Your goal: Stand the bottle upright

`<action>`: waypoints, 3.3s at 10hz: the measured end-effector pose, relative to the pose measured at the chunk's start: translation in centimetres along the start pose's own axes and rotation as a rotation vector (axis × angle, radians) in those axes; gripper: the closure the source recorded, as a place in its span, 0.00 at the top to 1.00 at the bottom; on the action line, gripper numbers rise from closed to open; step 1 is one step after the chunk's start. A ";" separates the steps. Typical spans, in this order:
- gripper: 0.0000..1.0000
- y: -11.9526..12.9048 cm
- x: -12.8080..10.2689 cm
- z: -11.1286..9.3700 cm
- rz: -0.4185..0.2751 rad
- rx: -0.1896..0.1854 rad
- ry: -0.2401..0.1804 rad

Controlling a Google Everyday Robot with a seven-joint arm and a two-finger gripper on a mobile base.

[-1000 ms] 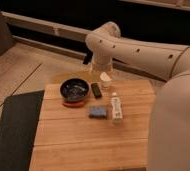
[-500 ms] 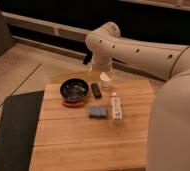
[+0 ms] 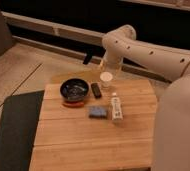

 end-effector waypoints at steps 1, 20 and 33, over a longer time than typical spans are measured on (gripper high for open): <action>0.65 -0.8 -0.5 0.8 -0.001 -0.001 0.009; 0.65 -2.6 4.8 11.1 -0.083 0.078 0.251; 0.65 -6.0 5.3 14.8 -0.204 0.015 0.181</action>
